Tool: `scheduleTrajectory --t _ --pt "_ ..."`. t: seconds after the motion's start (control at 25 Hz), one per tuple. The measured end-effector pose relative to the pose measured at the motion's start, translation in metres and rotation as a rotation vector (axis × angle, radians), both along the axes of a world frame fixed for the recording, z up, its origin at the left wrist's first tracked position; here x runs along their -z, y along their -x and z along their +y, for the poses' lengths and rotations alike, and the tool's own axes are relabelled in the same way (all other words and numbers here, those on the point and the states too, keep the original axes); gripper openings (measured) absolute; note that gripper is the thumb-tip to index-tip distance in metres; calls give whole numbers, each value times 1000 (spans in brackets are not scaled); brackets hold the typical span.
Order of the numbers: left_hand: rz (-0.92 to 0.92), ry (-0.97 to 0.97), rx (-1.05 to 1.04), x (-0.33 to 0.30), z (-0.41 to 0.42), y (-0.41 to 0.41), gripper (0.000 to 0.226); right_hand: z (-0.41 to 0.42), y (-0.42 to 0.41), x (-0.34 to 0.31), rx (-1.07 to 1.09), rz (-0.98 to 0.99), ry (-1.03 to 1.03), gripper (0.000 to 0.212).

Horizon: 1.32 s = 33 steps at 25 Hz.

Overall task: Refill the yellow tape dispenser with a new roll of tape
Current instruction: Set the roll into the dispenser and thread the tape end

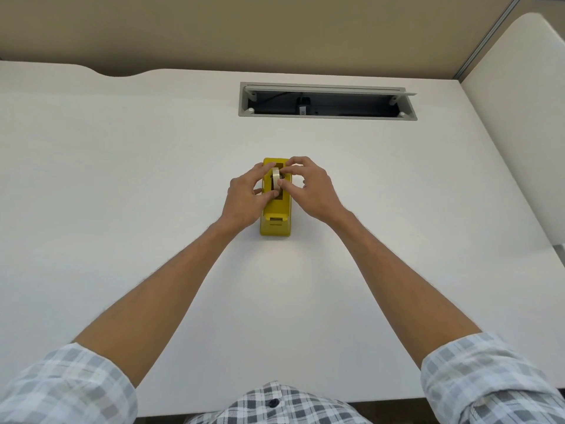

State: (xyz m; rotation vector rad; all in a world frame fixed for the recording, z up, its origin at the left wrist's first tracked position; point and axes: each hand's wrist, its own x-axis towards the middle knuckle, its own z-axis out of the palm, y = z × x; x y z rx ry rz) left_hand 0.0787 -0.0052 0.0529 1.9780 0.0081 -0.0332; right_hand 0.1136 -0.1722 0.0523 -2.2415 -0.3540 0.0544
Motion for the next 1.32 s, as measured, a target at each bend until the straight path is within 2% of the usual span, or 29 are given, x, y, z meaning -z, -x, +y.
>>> scheduleTrajectory --t 0.28,0.48,0.68,1.04,1.32 --pt "2 -25 -26 0 -3 1 49 -3 6 5 11 24 -85 27" --pt "-78 -115 -33 2 -7 3 46 -8 7 5 -12 77 -182 28" --pt "-102 -208 -46 5 -5 0 46 -9 6 1 6 89 -196 27" --pt "-158 -282 36 2 -4 -6 40 19 11 -4 321 163 -188 2" --pt "-168 -318 27 2 -6 -7 51 37 5 -8 530 391 -359 26"
